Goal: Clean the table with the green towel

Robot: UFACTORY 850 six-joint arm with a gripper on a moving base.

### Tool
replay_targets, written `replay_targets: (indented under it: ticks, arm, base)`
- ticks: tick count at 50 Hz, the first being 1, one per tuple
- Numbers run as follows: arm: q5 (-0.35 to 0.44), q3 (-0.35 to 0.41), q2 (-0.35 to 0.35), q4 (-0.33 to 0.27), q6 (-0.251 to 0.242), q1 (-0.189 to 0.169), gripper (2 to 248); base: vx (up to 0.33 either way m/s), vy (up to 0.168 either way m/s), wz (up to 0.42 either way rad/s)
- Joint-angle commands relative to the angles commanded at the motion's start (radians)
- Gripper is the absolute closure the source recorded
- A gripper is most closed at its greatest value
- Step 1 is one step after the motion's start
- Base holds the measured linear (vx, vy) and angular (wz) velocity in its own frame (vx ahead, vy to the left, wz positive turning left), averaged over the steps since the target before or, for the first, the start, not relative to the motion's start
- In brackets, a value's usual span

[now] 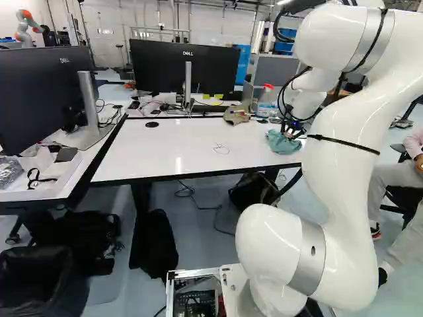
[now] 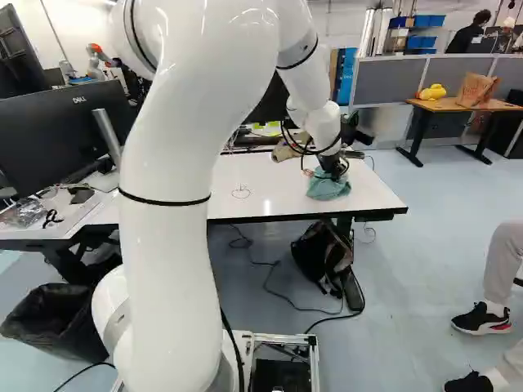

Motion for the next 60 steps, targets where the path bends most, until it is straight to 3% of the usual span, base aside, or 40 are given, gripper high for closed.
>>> replay_targets:
  ticks: [40,60]
  arm:
    - [0.0,0.205,0.162,0.0,0.0,0.059,209]
    - [0.0,0.314,0.255,0.0,0.0,0.065,209]
  base:
    - [0.0,0.0,0.0]
    - [0.0,0.0,0.0]
